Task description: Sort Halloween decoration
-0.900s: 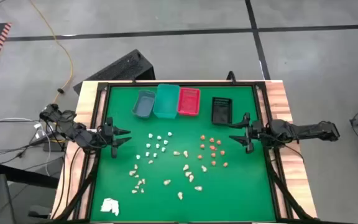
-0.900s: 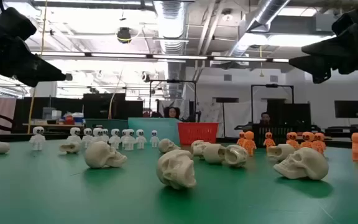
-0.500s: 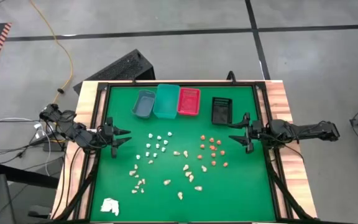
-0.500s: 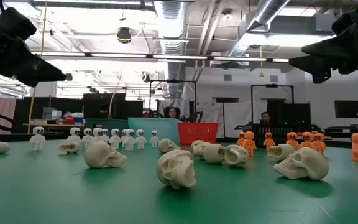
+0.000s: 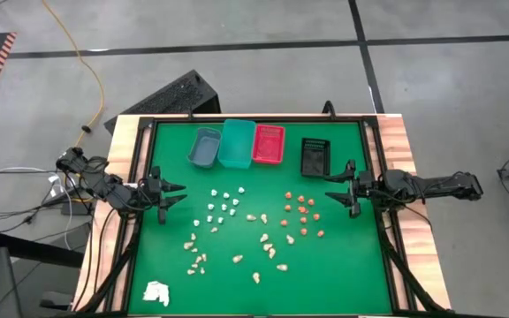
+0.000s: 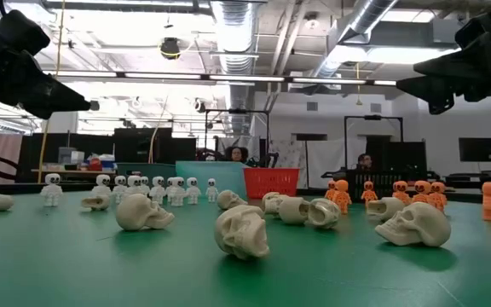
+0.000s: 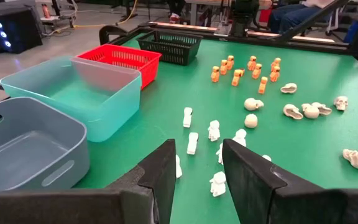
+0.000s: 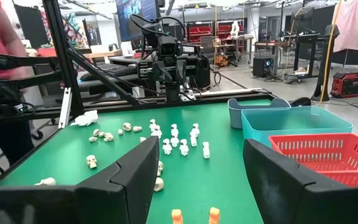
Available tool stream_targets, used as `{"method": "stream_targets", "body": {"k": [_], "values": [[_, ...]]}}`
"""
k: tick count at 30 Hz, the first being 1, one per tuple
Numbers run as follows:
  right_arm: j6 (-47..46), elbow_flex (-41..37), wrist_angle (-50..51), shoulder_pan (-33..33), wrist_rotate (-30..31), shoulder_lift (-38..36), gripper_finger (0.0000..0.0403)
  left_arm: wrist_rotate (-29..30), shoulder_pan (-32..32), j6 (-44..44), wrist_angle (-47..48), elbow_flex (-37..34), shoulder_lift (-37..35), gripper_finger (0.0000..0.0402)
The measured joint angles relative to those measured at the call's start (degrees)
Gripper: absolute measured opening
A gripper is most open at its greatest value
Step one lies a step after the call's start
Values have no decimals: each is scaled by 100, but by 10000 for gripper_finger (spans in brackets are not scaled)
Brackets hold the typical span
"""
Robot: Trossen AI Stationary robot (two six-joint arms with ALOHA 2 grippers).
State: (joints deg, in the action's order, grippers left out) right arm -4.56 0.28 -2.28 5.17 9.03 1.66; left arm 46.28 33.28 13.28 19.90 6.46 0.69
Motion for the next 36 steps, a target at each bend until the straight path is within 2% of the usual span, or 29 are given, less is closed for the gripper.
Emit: {"method": "stream_targets", "body": {"k": [19, 24, 29, 33, 36], "values": [[0, -1, 0, 0, 0, 1, 244, -5, 0, -42, -3, 2, 2, 121], [2, -1, -2, 0, 1, -1, 244, -251, 2, 176, -37, -2, 2, 121], [2, 1, -31, -53, 1, 1, 244, -199, 2, 236, -161, -14, 1, 121], [4, 1, -96, -55, 3, -1, 244, -261, 2, 1797, -276, -14, 2, 121], [-8, 0, -104, -55, 5, -1, 244, -58, 2, 2688, -337, -14, 2, 121]]}}
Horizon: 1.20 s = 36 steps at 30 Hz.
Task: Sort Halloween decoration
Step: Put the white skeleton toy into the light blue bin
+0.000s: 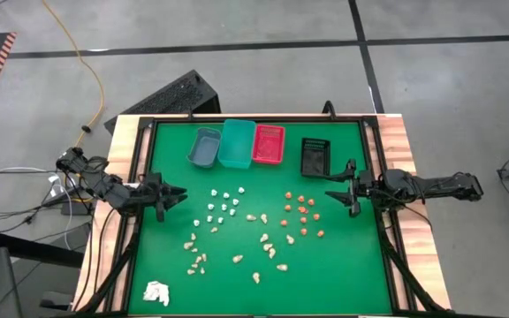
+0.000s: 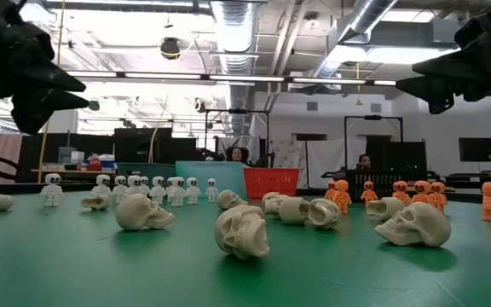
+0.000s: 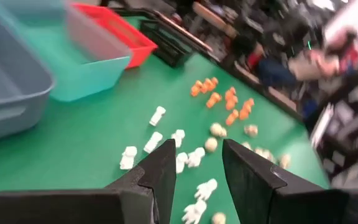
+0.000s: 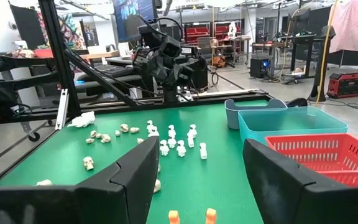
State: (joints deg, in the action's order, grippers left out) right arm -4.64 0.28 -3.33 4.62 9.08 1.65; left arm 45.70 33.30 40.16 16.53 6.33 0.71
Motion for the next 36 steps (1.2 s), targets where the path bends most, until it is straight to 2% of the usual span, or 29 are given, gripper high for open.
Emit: {"method": "stream_targets", "body": {"k": [7, 11, 16, 19, 24, 26, 30, 33, 36], "values": [[-353, 0, -15, -28, 2, 0, 244, 381, 0, 629, -58, 0, 0, 121], [-1686, 1, -47, -28, 4, 0, 244, 717, 0, 1017, -76, 0, 0, 121], [-3298, 1, -43, -28, 4, 0, 244, 1486, 0, 1329, -206, 4, 0, 121], [-3888, 1, -12, -28, 8, 0, 244, 1652, 0, 1461, -951, 5, 0, 121], [-4545, 5, -566, -28, 144, 2, 244, 1137, 0, 352, -2858, 9, 2, 121], [-4524, 72, -989, -28, 144, -4, 244, 796, -1, -164, -3613, 11, 2, 121], [-3677, 548, -1678, -28, 198, 1, 244, 69, -2, -848, -4630, 54, 45, 121], [-2955, 1083, -1705, -28, 401, 82, 244, -273, 0, -918, -4480, 383, 260, 121], [-2252, 1655, -1490, -28, 523, 404, 244, -386, -1, -917, -3811, 952, 688, 121]]}}
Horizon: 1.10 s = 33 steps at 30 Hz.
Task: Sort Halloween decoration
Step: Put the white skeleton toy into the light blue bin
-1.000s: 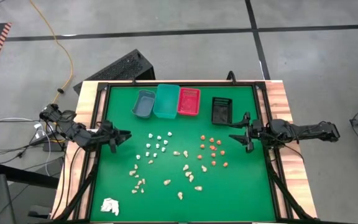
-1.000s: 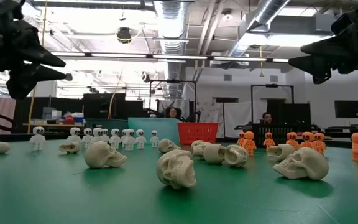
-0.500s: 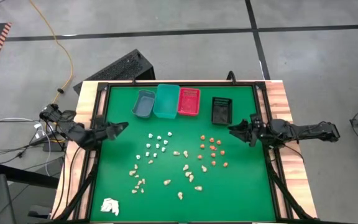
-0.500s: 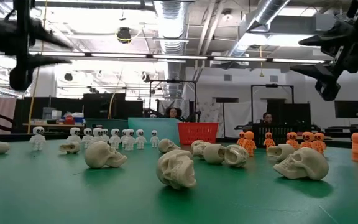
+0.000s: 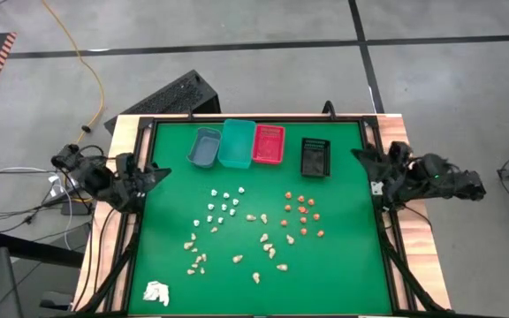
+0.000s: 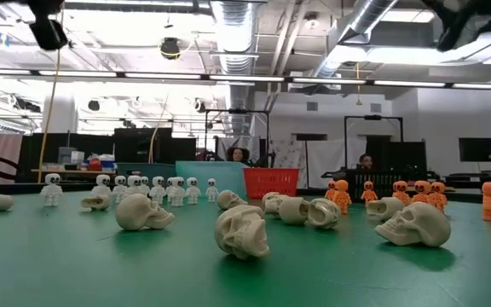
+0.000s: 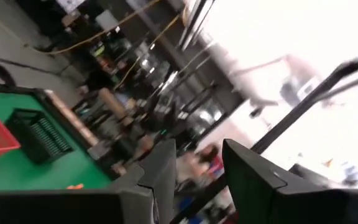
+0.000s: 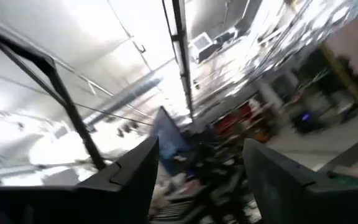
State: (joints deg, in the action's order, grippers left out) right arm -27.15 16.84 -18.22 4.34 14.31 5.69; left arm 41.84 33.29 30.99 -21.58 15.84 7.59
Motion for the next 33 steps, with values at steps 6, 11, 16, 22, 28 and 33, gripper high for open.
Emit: {"method": "stream_targets", "body": {"k": [6, 11, 16, 22, 28, 33], "values": [[1192, 1252, 771, 0, 347, 920, 244, 483, 1, 117, 2163, 1575, 1023, 121], [1870, 1934, 900, -2, 411, 1510, 244, 970, -1, 187, 2935, 2551, 1773, 121], [2058, 2751, 1564, 2, 405, 2035, 244, 919, -1, -316, 2980, 3478, 2372, 121], [1914, 3784, 3384, 161, 380, 3106, 244, 851, -1, -497, 3832, 4489, 3036, 121], [1841, 4272, 4015, 360, 380, 4181, 244, 1204, -1, 304, 5187, 4873, 3178, 121], [1864, 4343, 3787, 216, 360, 5078, 244, 1244, -1, 798, 5709, 4878, 3172, 121]]}}
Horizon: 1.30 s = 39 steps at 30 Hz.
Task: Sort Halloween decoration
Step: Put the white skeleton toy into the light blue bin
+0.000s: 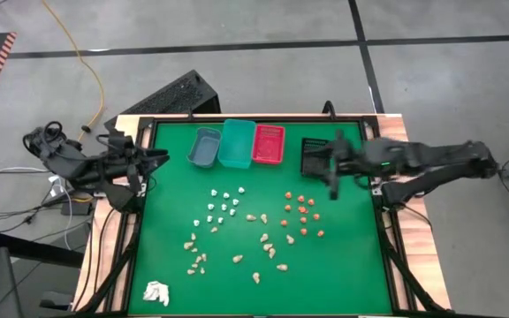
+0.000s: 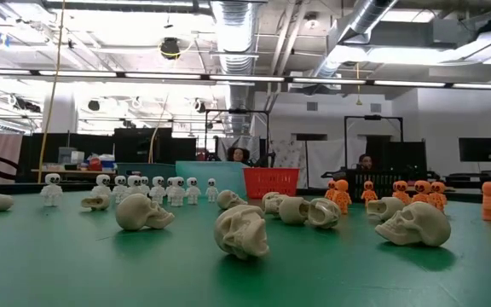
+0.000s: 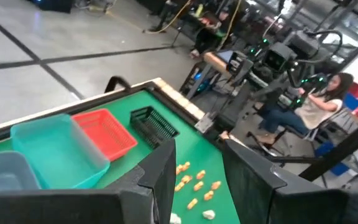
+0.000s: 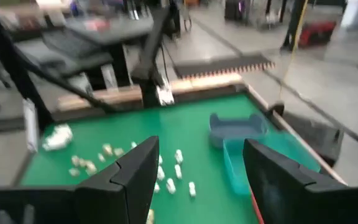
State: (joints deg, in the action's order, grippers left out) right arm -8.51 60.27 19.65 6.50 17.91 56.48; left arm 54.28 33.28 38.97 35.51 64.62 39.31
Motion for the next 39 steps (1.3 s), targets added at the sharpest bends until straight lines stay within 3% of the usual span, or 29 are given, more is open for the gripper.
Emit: {"method": "stream_targets", "body": {"k": [5, 13, 20, 32, 39], "values": [[26, -18, -251, -187, -268, 983, 244, -2, 0, 62, 131, 0, 11, 121], [624, -9, -1443, -399, -690, 2376, 244, -139, 0, 34, 122, 0, 7, 121], [762, -2, -2306, -596, -1182, 3296, 244, -156, 0, 32, 122, 0, 7, 121], [748, 5, -3363, -783, -1353, 4514, 244, -153, 2, 61, 286, -2, 7, 121], [750, 374, -3362, -861, -1355, 5204, 244, -151, 0, 69, 291, -2, 5, 121]]}}
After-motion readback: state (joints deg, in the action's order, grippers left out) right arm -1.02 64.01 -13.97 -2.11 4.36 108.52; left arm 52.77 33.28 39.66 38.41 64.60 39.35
